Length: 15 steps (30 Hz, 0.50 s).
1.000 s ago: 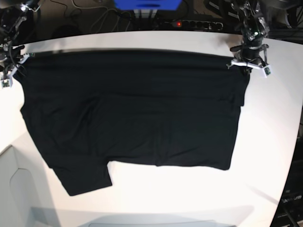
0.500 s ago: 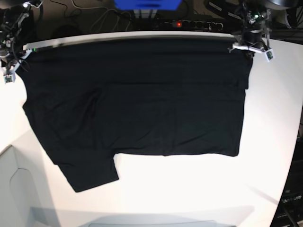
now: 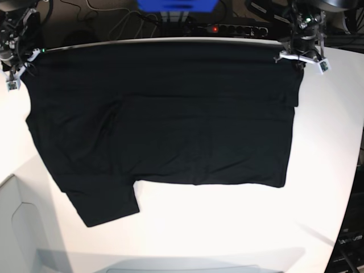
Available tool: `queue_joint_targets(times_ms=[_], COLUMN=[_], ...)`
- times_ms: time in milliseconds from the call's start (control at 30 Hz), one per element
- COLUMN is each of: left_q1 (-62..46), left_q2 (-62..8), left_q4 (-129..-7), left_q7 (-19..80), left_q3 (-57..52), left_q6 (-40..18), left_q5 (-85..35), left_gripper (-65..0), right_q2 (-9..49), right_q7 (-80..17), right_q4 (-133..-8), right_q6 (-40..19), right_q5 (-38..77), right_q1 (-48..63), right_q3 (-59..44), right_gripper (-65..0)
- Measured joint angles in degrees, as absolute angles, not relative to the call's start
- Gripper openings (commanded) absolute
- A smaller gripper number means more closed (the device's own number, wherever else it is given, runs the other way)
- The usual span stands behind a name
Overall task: Fold the T-shirt properly
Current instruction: 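Drag the shirt back toward the robot with both grippers and release, then reach both grippers to the hem corners and grasp them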
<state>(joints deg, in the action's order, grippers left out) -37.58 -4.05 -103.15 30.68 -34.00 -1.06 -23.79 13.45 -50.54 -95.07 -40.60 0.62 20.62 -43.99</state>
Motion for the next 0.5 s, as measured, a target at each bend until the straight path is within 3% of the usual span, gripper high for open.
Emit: queue_joint_targets(times_ms=[100,167,500], left_q1=[-37.9,-38.5,-38.5], left_q2=[-3.9,-3.9,-3.9], left_q4=[-103.2,-103.2,-111.2], left_q7=[30.6,29.8,30.2], left_q3=[-34.0,-34.1,-34.1], left_q6=[-0.4,-0.2,0.0], left_q5=[-23.5,-23.4,-23.4], left_gripper=[-40.8,-35.9,-34.2], right_q2=[13.5,13.3,9.5], right_q7=[-50.6,-50.8,-51.0], right_q4=[-95.2,-95.2,-105.7], right_q6=[-40.6,-40.6,-40.6], right_q5=[0.2,0.3,-0.1], right_q1=[20.6,20.4,15.5], right_q3=[-44.5,-45.8,-50.9], right_gripper=[-44.3,-41.2,-37.0])
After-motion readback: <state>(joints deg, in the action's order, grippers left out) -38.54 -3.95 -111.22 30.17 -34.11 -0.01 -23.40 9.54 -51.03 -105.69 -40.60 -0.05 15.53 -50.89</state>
